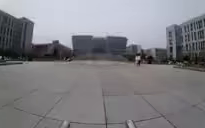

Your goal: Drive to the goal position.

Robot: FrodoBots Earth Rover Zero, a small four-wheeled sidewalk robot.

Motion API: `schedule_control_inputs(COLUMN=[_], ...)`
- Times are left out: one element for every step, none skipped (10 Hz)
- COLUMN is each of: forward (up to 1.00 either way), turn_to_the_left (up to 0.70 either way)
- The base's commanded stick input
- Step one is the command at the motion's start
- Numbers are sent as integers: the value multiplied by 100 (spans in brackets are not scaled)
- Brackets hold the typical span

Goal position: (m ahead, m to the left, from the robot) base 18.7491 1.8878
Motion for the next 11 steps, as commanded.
schedule_control_inputs(forward=[100, 100, 100, 100, 100, 100, 100, 100, 100, 100, 100], turn_to_the_left=[0, 0, 0, 0, 0, 0, 0, 0, 0, 0, 0])
